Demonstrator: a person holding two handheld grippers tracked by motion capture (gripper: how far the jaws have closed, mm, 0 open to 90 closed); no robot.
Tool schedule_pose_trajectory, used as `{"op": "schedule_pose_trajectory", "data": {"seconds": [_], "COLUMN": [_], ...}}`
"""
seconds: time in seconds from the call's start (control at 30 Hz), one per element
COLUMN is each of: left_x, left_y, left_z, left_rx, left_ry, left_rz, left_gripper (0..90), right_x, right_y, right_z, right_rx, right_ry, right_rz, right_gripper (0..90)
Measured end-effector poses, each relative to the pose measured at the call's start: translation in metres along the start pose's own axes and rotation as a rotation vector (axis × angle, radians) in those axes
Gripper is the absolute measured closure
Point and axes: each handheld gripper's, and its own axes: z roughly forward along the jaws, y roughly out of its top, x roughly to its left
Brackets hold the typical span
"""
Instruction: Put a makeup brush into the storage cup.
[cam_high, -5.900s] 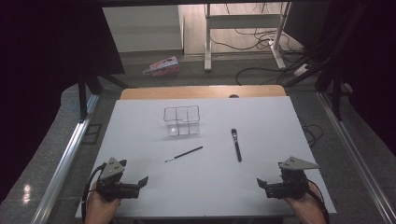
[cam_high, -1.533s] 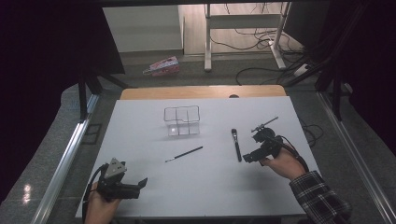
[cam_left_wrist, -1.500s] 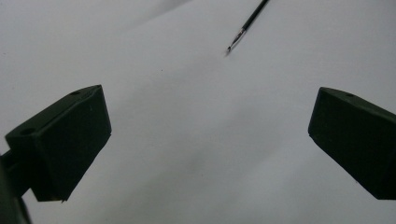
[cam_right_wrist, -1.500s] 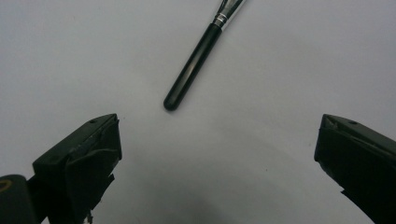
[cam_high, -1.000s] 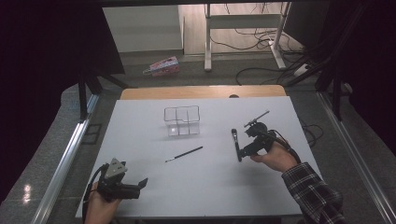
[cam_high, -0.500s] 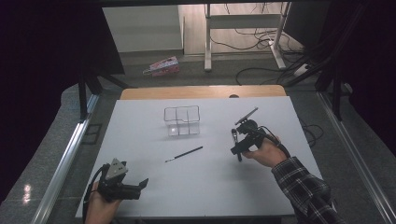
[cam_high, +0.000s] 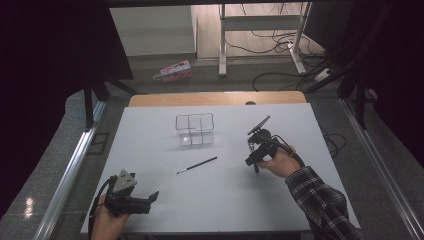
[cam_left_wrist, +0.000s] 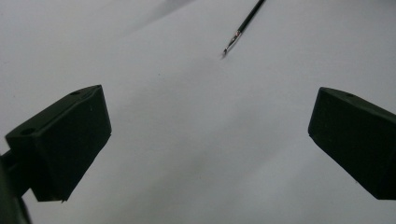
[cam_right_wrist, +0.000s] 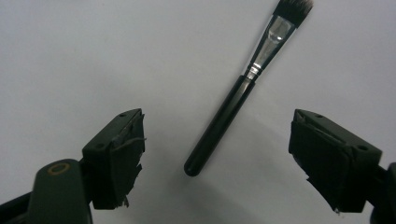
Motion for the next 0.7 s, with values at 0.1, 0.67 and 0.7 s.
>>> {"op": "schedule_pose_trajectory", "data": {"seconds": [0.1,0.67,0.7], "left_x": [0.0,0.0,0.0], "left_y": [0.0,0.0,0.0], "left_z": [0.0,0.0,0.0], "left_rx": [0.001,0.006,0.007], "left_ry": [-0.002,-0.004,-0.003], "left_rz": [0.0,0.001,0.002], "left_gripper": [0.0,0.0,0.0], "right_x": [0.001,0.0,0.0], "right_y": [-0.001,-0.01,-0.011], "right_z": [0.004,0.028,0.029], "right_rx": [0.012,0.062,0.063], "right_ry": [0.002,0.006,0.002], "right_rz": [0.003,0.017,0.017], "right_gripper": [20.7,24.5,25.1]}}
